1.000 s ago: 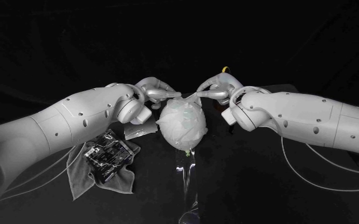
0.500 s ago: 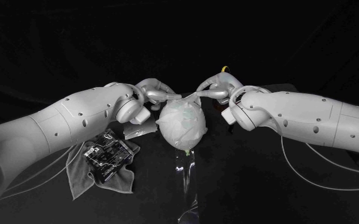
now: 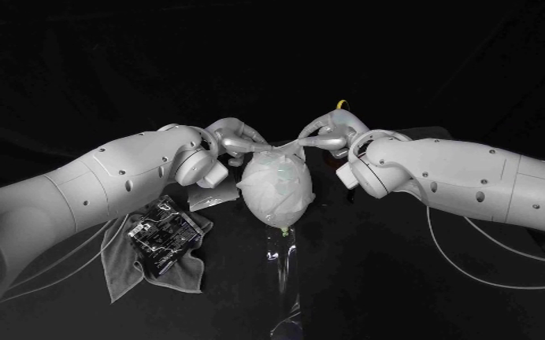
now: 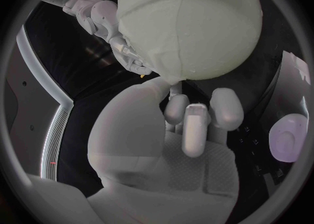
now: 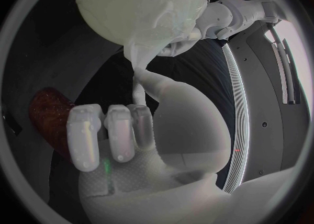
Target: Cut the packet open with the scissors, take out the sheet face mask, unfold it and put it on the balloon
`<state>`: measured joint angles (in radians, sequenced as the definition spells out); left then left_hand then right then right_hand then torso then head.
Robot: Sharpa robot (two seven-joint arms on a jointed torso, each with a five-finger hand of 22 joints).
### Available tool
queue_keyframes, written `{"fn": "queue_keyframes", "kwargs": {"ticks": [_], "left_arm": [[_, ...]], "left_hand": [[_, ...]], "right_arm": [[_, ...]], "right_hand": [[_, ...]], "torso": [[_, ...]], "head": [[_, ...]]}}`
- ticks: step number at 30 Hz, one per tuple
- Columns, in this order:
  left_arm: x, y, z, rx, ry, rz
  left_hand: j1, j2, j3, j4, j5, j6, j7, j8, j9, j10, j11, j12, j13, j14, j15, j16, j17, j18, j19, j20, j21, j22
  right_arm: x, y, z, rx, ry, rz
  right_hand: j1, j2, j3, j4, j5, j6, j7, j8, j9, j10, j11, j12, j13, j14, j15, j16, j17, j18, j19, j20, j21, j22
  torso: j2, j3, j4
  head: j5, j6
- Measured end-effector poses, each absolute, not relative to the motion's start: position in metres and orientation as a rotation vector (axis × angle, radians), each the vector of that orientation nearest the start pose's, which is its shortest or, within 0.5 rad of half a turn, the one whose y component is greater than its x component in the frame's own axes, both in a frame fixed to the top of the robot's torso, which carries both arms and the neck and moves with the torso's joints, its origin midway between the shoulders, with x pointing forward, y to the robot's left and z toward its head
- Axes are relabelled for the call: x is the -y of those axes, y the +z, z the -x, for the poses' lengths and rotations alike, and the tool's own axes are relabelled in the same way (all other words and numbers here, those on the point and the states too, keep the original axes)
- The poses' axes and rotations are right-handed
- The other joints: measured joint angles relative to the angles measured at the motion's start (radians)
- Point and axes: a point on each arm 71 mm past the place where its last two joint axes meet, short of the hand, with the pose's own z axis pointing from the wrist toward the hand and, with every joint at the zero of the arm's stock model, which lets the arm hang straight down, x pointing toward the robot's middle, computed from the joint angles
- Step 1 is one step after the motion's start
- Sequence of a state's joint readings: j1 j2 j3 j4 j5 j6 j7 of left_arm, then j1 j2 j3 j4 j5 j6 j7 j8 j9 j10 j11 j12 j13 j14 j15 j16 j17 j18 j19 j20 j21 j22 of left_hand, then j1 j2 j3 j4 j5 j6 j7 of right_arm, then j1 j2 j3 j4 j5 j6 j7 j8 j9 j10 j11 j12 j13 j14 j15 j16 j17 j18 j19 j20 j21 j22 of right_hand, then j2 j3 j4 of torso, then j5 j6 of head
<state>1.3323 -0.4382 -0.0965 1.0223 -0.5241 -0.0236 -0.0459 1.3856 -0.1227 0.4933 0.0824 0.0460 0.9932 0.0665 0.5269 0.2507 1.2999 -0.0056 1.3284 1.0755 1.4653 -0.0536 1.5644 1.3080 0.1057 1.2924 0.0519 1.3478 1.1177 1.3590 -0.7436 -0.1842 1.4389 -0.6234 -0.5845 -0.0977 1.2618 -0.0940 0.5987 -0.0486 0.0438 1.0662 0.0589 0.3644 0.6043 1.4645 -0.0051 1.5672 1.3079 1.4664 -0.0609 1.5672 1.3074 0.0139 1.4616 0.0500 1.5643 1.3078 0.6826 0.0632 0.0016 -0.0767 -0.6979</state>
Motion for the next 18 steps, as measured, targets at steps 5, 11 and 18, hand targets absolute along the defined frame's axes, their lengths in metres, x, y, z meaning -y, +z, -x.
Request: {"fn": "queue_keyframes", "kwargs": {"ticks": [5,11,18], "left_arm": [[-0.1276,-0.1737,-0.5753,-1.950,-1.123,0.573],[-0.1290,-0.1722,-0.5772,-1.910,-1.132,0.606],[-0.1298,-0.1710,-0.5782,-1.879,-1.138,0.636]], "left_hand": [[0.001,0.005,0.011,-0.005,-0.001,0.000,0.000,0.014,0.000,0.002,-0.002,0.004,0.009,0.000,0.000,0.000,0.000,-0.006,0.002,-0.002,0.002,0.003],[-0.003,0.011,0.028,-0.008,-0.002,-0.004,-0.004,0.027,0.000,0.007,0.000,0.004,0.014,0.003,-0.004,0.000,0.000,-0.006,0.001,-0.009,0.002,0.003],[-0.003,0.011,0.048,-0.018,-0.001,-0.013,-0.002,0.040,0.000,0.007,0.000,0.008,0.021,0.000,-0.007,0.000,0.000,-0.007,0.003,-0.011,0.004,0.010]], "right_arm": [[0.2008,-0.1656,-0.5186,-1.618,0.845,-0.679],[0.2014,-0.1660,-0.5196,-1.620,0.838,-0.681],[0.2024,-0.1666,-0.5221,-1.619,0.825,-0.683]], "right_hand": [[0.000,0.000,0.000,0.000,0.000,-0.001,0.000,0.003,0.000,0.000,0.000,0.000,-0.001,0.000,0.000,0.000,0.000,0.000,0.000,-0.002,0.000,-0.001],[-0.005,0.002,0.000,0.000,0.000,-0.001,-0.002,0.003,0.000,0.000,0.000,-0.002,-0.001,0.000,0.000,0.000,0.001,0.000,0.001,-0.004,0.002,0.000],[-0.006,0.003,0.002,0.002,-0.002,0.002,-0.001,0.002,0.001,0.000,0.000,0.000,0.000,0.000,0.000,-0.001,0.001,0.000,0.001,-0.004,0.003,0.000]], "torso": [[0.000,0.0003,-0.0001],[0.000,0.0004,0.0000],[0.000,0.0003,0.0006]], "head": [[0.000,-0.001],[0.000,-0.001],[-0.001,-0.001]]}}
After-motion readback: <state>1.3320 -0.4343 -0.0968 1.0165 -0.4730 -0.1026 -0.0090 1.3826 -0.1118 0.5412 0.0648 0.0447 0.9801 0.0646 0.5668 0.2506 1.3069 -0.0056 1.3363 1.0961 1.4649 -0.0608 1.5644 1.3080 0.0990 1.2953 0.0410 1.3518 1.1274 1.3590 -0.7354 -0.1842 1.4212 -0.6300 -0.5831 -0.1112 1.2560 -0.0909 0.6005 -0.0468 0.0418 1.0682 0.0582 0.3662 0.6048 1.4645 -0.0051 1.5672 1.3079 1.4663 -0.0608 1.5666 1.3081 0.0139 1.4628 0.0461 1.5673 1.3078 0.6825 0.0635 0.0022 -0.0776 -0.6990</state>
